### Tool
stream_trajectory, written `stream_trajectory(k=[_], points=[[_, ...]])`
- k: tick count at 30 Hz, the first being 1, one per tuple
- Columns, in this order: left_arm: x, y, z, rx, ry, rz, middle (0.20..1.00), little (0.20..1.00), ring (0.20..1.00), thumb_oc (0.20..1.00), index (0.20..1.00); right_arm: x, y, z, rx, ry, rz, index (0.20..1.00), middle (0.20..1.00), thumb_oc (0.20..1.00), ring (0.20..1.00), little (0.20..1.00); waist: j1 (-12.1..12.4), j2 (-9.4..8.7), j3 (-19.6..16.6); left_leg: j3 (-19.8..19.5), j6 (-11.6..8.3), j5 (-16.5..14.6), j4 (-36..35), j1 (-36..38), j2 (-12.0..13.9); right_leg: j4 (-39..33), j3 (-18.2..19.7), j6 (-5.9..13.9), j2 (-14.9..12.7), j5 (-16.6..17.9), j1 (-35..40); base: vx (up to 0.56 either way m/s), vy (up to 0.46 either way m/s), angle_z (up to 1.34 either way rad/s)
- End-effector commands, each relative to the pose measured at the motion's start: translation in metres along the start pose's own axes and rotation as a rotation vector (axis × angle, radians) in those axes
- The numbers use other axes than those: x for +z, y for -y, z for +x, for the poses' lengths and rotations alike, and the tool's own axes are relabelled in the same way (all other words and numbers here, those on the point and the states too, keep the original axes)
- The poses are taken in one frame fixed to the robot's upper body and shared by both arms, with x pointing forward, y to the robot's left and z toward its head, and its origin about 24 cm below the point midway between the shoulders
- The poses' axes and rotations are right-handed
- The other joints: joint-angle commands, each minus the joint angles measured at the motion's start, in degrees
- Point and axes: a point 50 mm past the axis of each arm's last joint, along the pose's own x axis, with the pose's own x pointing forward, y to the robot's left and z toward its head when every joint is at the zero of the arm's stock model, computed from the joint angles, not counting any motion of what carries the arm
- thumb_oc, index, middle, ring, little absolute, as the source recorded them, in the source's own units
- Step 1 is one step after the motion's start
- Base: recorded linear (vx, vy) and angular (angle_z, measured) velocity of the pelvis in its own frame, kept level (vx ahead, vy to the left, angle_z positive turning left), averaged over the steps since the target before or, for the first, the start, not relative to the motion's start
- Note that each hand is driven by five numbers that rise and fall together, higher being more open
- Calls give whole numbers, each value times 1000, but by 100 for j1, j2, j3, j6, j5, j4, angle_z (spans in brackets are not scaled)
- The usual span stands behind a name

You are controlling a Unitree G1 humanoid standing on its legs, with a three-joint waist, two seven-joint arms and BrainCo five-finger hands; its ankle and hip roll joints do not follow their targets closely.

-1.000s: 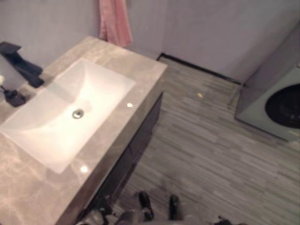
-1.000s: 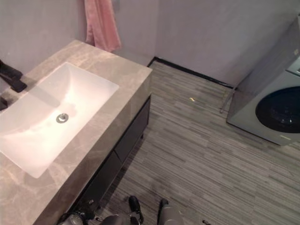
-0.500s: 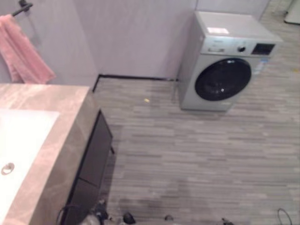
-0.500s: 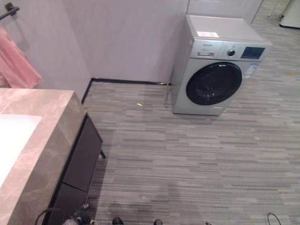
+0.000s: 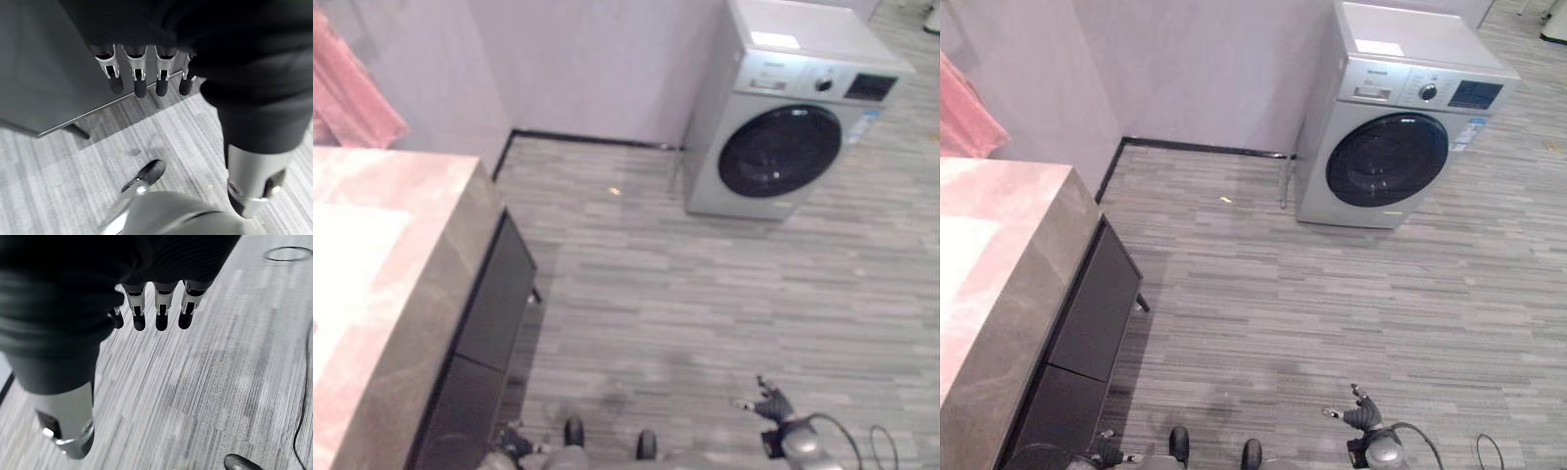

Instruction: Put brush and paste in cup on sink, flatten towel.

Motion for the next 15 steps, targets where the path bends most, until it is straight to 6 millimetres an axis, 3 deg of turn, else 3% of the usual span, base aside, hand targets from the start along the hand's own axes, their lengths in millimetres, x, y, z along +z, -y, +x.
stream_trajectory(k=[1, 7, 11, 12, 14, 15], points=[[2, -5, 1, 31, 9, -2, 1000, 1000, 1000, 1000, 1000, -7, -13, -7, 43, 7, -11, 1000, 1000, 1000, 1000, 1000, 29, -112, -168, 138, 526, -559, 564, -222, -589, 342, 173, 528, -223, -123, -188, 29, 210, -29], [0, -6, 1, 40, 3, -30, 1000, 1000, 1000, 1000, 1000, -8, -43, -12, 156, 5, -80, 1000, 1000, 1000, 1000, 1000, 3, -24, -102, 258, 734, -758, 597, -46, -702, 1283, 316, 688, -379, -247, -527, 20, 231, -25], [-1, -4, 0, 37, -3, -20, 1000, 1000, 1000, 1000, 1000, 0, -54, -14, 202, 46, -64, 1000, 1000, 1000, 1000, 1000, -41, -20, -30, 299, 845, -819, 607, 49, -782, 2064, 339, 786, -509, -54, -867, 15, 189, -13], [-6, 1, -1, 8, -17, -30, 1000, 1000, 1000, 1000, 1000, 8, -60, -15, 227, 83, -57, 1000, 1000, 1000, 1000, 1000, -80, -23, 77, 321, 903, -845, 606, 122, -819, 2636, 246, 770, -569, 98, -1146, 23, 145, -4], [-7, 3, -1, -1, -25, -33, 1000, 1000, 1000, 1000, 1000, 10, -64, -14, 236, 90, -60, 1000, 1000, 1000, 1000, 1000, -75, -26, 75, 364, 890, -872, 619, 126, -823, 2648, 140, 768, -593, 64, -1197, 53, 124, -6], [-8, 4, -2, -9, -33, -35, 1000, 1000, 1000, 1000, 1000, 12, -69, -14, 252, 95, -66, 1000, 1000, 1000, 1000, 1000, -85, -27, 57, 362, 870, -868, 598, 146, -821, 2469, 139, 756, -481, 14, -1237, 91, 72, -8]])
